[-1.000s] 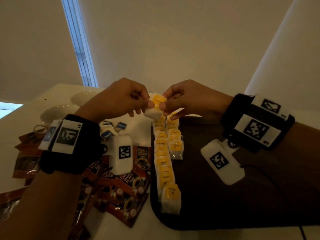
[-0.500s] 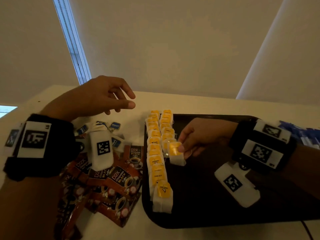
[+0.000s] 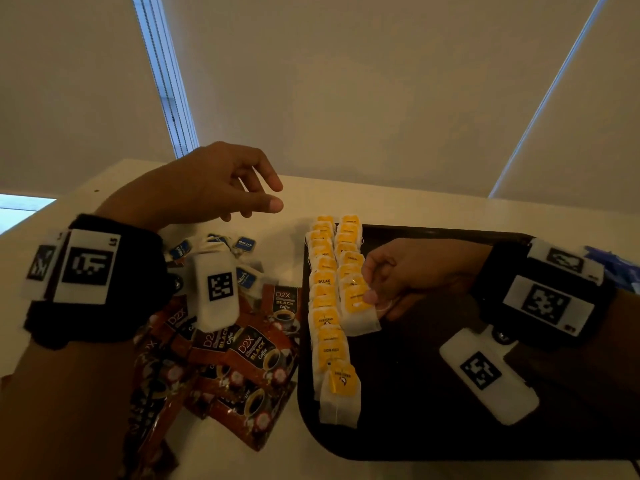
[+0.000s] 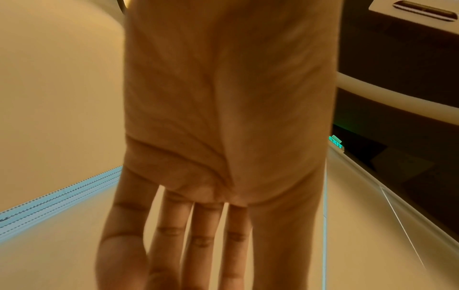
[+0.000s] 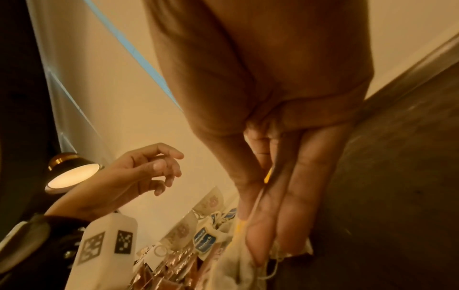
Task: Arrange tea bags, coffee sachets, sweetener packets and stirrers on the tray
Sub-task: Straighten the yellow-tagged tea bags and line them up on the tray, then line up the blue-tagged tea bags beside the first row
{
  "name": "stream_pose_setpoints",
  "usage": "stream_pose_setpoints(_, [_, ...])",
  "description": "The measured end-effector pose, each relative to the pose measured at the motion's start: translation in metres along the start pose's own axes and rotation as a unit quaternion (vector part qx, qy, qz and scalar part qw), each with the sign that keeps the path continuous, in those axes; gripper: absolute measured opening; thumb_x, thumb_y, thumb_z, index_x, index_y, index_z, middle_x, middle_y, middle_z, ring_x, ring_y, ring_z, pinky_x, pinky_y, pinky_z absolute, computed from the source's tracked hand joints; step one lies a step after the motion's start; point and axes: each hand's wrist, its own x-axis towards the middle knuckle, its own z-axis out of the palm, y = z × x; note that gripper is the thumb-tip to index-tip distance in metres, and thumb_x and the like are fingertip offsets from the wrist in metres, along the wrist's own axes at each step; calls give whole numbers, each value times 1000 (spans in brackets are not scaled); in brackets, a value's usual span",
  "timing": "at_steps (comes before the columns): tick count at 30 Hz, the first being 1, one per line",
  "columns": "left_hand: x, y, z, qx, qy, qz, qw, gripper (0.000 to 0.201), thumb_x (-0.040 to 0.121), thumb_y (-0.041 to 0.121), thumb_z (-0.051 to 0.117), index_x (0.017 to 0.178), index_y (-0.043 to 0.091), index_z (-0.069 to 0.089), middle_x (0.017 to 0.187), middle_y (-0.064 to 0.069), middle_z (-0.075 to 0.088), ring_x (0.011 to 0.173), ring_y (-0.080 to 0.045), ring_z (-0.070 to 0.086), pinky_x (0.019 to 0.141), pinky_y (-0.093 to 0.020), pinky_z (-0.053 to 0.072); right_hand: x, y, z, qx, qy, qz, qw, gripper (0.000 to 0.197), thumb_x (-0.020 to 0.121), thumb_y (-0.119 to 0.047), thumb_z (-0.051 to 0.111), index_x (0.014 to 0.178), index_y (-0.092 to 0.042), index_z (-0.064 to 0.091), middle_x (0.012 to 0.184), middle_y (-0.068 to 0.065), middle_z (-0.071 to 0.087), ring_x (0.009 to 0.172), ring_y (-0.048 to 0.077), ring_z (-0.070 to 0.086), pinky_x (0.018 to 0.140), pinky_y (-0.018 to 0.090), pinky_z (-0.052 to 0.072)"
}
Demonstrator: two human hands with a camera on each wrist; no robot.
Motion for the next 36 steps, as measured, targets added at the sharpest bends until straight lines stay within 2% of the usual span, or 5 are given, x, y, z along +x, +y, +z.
stream_pose_setpoints(12, [-8,-4,-10,38,53,-40,997,34,73,38,70,102,20,64,80,1,67,65,-9,65,54,-22,50,18,9,7,-78,101,-18,992,18,85,0,64,89,-12,51,69,5,64,51,7,63,48,18,51])
stream_pose_setpoints(18, [-23,-18,-36,55,118,-66,989,25,79,31,70,100,18,65,78,0,69,61,-5,64,47,-15,50,12,0,8,-129,99,9,987,17,86,-12,65,94,-14,51,77,5,66,61,12,65,52,22,53])
stream_pose_setpoints(23, [-47,-35,-65,65,181,-97,977,17,84,27,66,99,20,63,79,1,68,63,-9,64,51,-20,49,-4,-49,5,-253,211,-127,935,27,77,-33,73,96,-24,56,90,1,63,78,18,64,69,34,54])
stream_pose_setpoints(31, [-67,-45,-83,62,217,-117,967,20,87,21,62,105,14,60,85,-1,66,73,-13,63,58,-22,46,71,-137,62,-394,-23,-197,897,65,83,-30,69,140,-26,37,142,1,39,122,21,47,95,34,49])
stream_pose_setpoints(36, [-69,-47,-86,57,218,-110,968,19,87,24,62,104,16,60,83,1,67,72,-12,64,56,-22,49,109,-154,85,-424,-36,-183,886,78,85,-20,67,148,-17,22,155,4,20,137,22,29,101,27,34])
